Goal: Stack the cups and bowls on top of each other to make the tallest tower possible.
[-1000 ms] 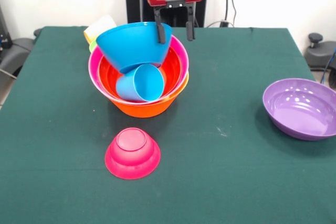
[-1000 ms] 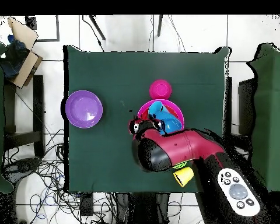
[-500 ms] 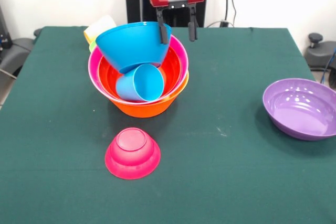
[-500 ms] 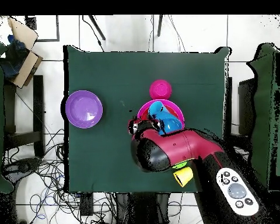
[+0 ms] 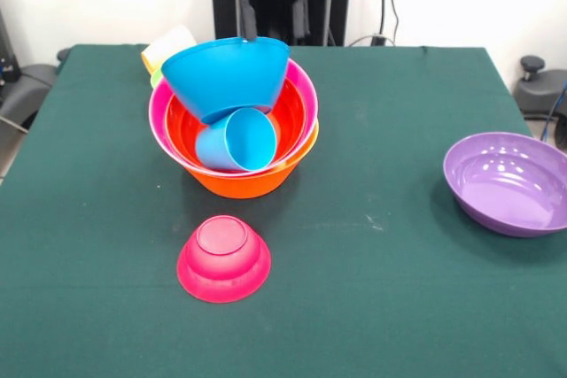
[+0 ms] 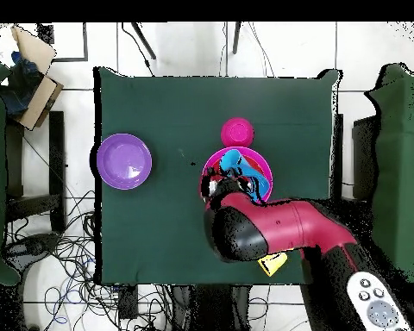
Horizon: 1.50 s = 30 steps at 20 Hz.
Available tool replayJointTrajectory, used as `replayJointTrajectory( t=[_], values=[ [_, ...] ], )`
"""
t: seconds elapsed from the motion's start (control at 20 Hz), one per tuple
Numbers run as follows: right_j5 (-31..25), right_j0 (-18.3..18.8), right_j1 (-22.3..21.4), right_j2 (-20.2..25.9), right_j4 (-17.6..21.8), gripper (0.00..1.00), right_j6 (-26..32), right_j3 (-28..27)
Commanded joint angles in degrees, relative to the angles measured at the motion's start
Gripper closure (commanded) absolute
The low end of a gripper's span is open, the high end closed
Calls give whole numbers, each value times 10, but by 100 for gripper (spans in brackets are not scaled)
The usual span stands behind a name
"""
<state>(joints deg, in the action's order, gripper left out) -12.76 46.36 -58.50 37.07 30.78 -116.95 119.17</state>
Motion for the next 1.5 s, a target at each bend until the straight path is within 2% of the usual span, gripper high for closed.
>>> replayJointTrajectory(
  t=[0.05,0.35,0.45,0.6,0.7,0.85,1.1,1.4,1.5],
  values=[
    [-85,19,-60,68,-38,0,62,72],
    [-84,5,-38,54,-16,0,53,47],
    [-74,-1,-17,44,2,0,49,34],
    [-21,-27,52,-2,69,0,37,-9],
    [-4,-33,67,-16,92,0,34,-20],
    [-12,-15,47,-4,90,0,36,0],
    [-25,41,-6,50,60,0,52,65],
    [-11,79,-36,78,59,0,51,112],
    [1,76,-34,71,73,0,40,116]
  ],
)
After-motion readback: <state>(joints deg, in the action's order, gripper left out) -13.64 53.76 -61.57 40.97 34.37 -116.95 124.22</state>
